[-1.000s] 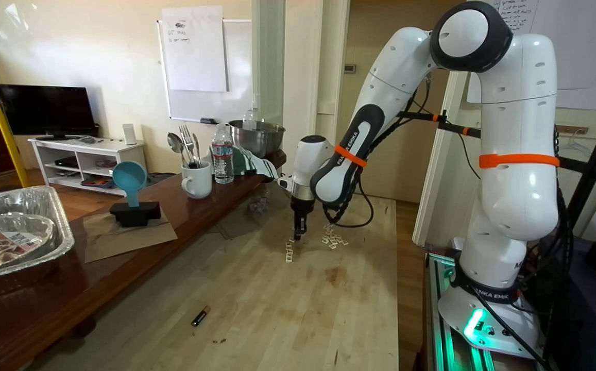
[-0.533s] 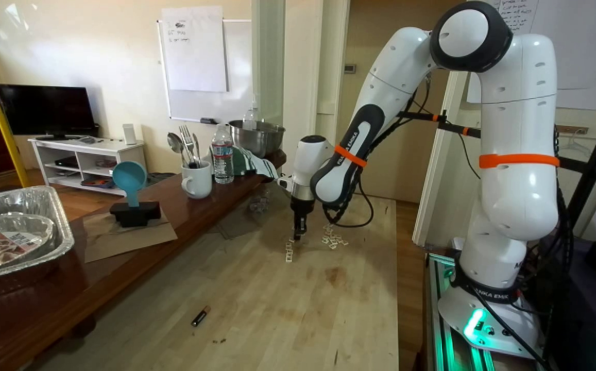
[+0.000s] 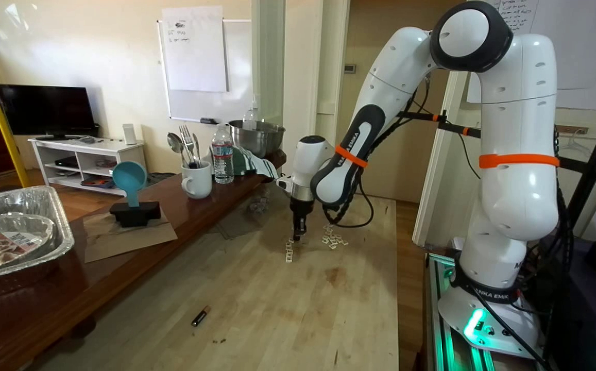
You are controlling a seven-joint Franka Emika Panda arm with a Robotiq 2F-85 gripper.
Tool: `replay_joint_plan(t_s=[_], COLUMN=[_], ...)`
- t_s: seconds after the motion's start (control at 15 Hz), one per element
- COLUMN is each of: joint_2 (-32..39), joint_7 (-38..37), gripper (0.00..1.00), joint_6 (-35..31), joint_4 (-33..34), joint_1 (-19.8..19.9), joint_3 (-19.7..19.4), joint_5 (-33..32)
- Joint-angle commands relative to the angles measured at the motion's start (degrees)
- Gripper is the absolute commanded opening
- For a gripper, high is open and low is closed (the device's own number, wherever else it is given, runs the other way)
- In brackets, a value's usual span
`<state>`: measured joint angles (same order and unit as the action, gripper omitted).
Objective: Arrange the pieces of letters to form a word
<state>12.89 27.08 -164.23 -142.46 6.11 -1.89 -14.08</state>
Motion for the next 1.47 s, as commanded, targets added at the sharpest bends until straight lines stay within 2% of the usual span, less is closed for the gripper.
replay_joint_plan(t_s=[0.0,1.4], joint_2=[0.50,2.27], joint_7=[-0.91,-2.85], gripper=[0.00,0.00], joint_6=[-0.57,-2.70], joint_4=[0.08,1.34], joint_1=[-0.56,-0.78], joint_3=[-0.48,-0.96], joint_5=[-2.21,-3.69])
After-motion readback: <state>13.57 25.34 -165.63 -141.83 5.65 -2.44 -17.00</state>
